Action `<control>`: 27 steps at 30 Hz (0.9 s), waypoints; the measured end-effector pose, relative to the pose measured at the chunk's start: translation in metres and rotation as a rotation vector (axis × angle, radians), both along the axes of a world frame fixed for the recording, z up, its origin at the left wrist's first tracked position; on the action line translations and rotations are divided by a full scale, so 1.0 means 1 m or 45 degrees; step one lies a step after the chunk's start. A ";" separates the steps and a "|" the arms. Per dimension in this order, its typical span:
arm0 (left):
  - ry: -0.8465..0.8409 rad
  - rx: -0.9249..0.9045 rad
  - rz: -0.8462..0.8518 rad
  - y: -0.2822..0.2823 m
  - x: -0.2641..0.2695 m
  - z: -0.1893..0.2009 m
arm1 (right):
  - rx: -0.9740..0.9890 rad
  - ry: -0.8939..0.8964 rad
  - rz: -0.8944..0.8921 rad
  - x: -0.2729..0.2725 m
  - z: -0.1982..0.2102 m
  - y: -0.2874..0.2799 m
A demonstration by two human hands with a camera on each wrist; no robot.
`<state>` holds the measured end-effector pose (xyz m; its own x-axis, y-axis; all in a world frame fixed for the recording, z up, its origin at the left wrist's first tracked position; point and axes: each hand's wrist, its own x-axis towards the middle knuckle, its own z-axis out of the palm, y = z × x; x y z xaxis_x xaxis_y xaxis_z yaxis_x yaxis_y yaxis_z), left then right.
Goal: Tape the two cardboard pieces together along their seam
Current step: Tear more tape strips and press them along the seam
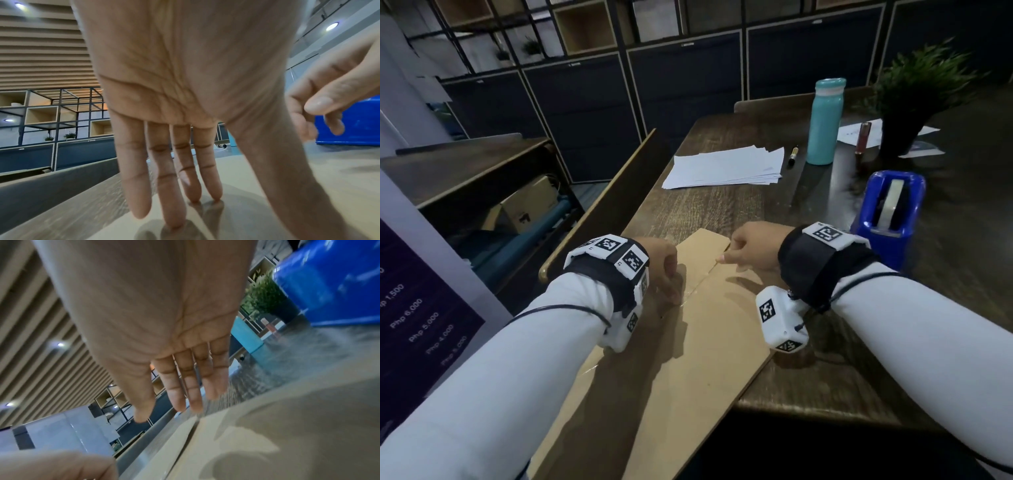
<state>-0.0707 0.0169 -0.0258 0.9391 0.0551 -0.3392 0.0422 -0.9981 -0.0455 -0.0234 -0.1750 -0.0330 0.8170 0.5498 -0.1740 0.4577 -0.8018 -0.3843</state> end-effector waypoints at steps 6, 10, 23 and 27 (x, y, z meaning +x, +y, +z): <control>0.136 0.111 -0.008 -0.022 0.003 0.012 | 0.135 -0.487 -0.121 -0.009 0.016 -0.045; 0.135 0.083 0.011 -0.040 0.006 0.019 | 0.073 -0.623 -0.214 -0.010 0.021 -0.065; -0.614 -0.651 -0.259 -0.157 0.022 0.034 | 0.185 -0.671 -0.423 0.003 0.036 -0.138; -0.566 -0.737 -0.278 -0.188 0.024 0.032 | 0.158 -0.659 -0.489 0.017 0.041 -0.159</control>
<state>-0.0466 -0.1707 0.0067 0.9631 -0.2194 0.1556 -0.2673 -0.8452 0.4628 -0.0064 -0.3342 0.0076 0.9204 0.1927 0.3403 0.2980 -0.9090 -0.2913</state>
